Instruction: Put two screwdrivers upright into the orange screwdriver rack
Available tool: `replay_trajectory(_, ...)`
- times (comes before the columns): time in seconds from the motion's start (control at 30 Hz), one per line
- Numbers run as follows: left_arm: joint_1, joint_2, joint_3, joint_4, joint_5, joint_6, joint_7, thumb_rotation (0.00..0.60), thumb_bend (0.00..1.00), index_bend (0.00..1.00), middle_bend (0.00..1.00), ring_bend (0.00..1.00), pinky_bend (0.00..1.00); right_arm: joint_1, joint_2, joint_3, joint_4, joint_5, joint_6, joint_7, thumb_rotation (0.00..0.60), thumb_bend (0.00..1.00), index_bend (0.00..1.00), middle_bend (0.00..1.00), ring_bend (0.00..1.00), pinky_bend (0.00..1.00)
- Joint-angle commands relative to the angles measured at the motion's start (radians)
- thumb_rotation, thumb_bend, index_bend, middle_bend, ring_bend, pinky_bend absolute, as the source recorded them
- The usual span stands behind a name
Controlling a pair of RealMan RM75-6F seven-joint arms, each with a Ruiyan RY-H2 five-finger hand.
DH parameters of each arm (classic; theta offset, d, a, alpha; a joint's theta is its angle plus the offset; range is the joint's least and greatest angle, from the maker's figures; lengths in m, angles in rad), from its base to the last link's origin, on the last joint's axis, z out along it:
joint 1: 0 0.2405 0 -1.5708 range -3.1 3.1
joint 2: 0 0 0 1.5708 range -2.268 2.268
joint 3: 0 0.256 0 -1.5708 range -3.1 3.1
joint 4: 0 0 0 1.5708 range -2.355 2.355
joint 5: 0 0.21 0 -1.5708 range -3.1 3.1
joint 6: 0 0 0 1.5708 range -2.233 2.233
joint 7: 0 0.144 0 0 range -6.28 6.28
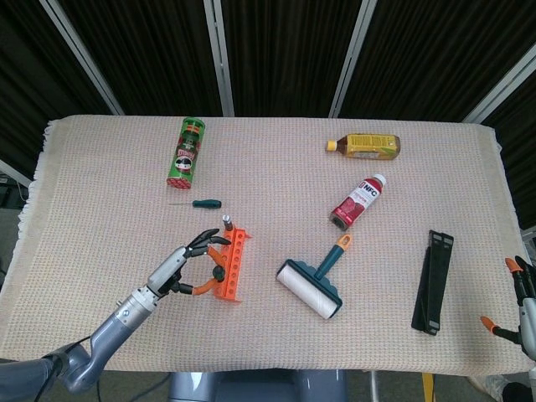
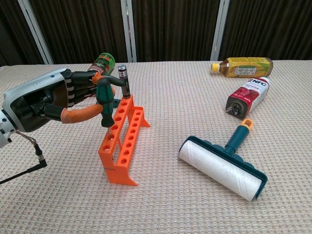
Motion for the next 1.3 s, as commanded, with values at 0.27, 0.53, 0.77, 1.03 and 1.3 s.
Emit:
replay_trajectory(0.27,0.015,-0.023,0.005,0.036,0.003,0.013,0.017,0.600,0.50,0.61,0.17,0.00,0.00,0.001,0.000,0.000,-0.002,0.000,-0.001,-0.003,0.600,0.00,0.00,0.00,0.00,0.00)
replay_trajectory(0.53,0.023,-0.033,0.009,0.054,0.003,0.013,0.057,0.600,0.50,0.61,0.17,0.00,0.00,0.003,-0.001,0.000,-0.004,0.002,-0.004,-0.007,0.600,0.00,0.00,0.00,0.00,0.00)
replay_trajectory(0.77,0.029,-0.042,0.007,0.061,0.001,0.014,0.109,0.600,0.50,0.60,0.16,0.00,0.00,0.003,-0.001,0.000,-0.005,0.003,-0.005,-0.008,0.600,0.00,0.00,0.00,0.00,0.00)
replay_trajectory(1.03,0.033,-0.043,0.008,0.055,-0.006,-0.001,0.157,0.600,0.50,0.56,0.14,0.00,0.00,0.002,-0.002,0.000,-0.004,0.004,-0.005,-0.009,0.600,0.00,0.00,0.00,0.00,0.00)
replay_trajectory(1.3,0.038,-0.042,0.010,0.051,0.003,0.007,0.190,0.600,0.46,0.40,0.10,0.00,0.00,0.003,-0.002,0.000,-0.003,0.005,-0.006,-0.009,0.600,0.00,0.00,0.00,0.00,0.00)
